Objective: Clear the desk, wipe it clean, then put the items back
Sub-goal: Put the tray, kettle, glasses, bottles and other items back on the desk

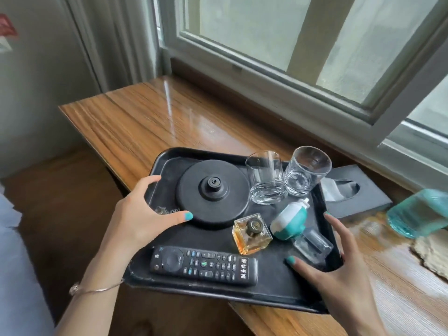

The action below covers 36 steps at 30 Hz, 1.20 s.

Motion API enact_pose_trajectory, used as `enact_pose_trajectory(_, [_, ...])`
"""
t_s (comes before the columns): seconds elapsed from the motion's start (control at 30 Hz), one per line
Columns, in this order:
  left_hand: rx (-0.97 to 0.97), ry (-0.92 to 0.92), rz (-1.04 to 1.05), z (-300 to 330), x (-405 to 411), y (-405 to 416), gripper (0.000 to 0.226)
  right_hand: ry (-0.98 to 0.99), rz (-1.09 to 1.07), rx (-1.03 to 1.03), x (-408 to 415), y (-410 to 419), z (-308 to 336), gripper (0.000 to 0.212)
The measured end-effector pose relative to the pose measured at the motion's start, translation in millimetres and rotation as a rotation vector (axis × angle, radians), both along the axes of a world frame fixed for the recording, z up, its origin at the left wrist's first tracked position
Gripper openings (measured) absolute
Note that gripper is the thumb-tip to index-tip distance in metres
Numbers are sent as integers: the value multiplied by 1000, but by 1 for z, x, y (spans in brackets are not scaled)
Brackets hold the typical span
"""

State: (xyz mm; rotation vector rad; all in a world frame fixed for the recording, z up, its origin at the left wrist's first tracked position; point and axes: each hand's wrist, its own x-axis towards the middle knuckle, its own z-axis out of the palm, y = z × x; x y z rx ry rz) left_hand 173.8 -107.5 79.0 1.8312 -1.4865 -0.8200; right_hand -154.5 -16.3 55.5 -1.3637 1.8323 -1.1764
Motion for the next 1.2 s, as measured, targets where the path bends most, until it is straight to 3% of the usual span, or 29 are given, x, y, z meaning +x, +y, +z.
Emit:
enact_pose_trajectory(0.17, [-42,-20,-59,-10,56,-80,95,2,-57,-3,61,-65,1,100])
enact_pose_trajectory(0.53, [-48,-81,-318,-2,182,-251,99,33,-197,36,214,-174,-6,114])
enact_pose_trajectory(0.8, [36,-124,-345,-15,222,-352,133,94,-273,123,266,-258,-17,121])
enact_pose_trajectory(1.03, [29,-297,-315,-33,240,-443,117,116,-359,179,287,-343,-37,112])
enact_pose_trajectory(1.2, [43,-193,-352,-42,247,-501,116,152,-419,190,300,-386,-33,108])
